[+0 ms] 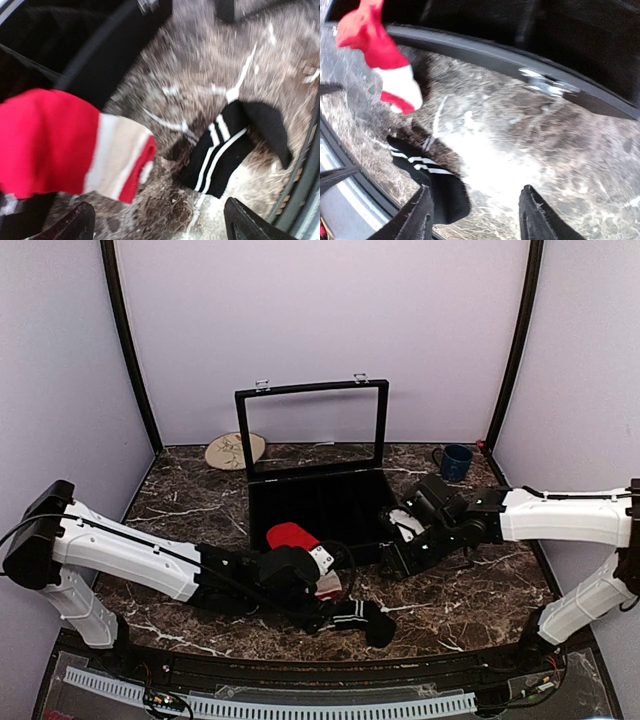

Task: Roll the socks
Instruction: Pick up the sock from the storage box.

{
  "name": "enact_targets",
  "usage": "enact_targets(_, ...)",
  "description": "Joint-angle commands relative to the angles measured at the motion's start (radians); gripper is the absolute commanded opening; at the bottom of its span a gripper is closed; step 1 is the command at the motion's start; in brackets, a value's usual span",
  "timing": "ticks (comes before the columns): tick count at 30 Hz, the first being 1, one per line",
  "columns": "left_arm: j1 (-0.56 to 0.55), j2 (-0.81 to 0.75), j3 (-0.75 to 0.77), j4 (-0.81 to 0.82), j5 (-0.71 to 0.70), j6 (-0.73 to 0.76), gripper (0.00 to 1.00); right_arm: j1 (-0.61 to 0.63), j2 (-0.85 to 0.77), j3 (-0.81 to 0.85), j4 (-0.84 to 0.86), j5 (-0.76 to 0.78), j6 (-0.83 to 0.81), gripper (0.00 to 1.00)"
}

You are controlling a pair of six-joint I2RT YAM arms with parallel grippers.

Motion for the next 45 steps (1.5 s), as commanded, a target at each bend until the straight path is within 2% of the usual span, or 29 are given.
enact_targets(1,-0.004,-0.155,-0.039,-0.023,-0.075,-0.086,0.92,0.037,0.093,0.080,0.105,-0.075,-0.021,0.57)
enact_targets(8,-0.002,-0.299,-0.122,-0.098,-0.141,-0.208,0.93,0.041,0.317,0.210,0.161,-0.120,-0.075,0.58)
enact_targets(12,-0.002,-0.340,-0.134,-0.149,-0.166,-0.243,0.93,0.045,0.390,0.258,0.173,-0.150,-0.088,0.58)
enact_targets(33,0.027,-0.439,-0.185,-0.192,-0.176,-0.263,0.93,0.072,0.527,0.297,0.271,-0.215,-0.094,0.59)
enact_targets(36,0.031,-0.452,-0.195,-0.197,-0.176,-0.269,0.93,0.073,0.536,0.300,0.284,-0.235,-0.096,0.48)
enact_targets(40,0.038,-0.468,-0.208,-0.200,-0.179,-0.273,0.93,0.075,0.540,0.299,0.283,-0.255,-0.097,0.22)
enact_targets(43,0.043,-0.476,-0.217,-0.199,-0.185,-0.277,0.93,0.080,0.540,0.309,0.276,-0.265,-0.099,0.06)
enact_targets(45,0.048,-0.484,-0.222,-0.201,-0.190,-0.279,0.93,0.086,0.538,0.324,0.262,-0.268,-0.103,0.00)
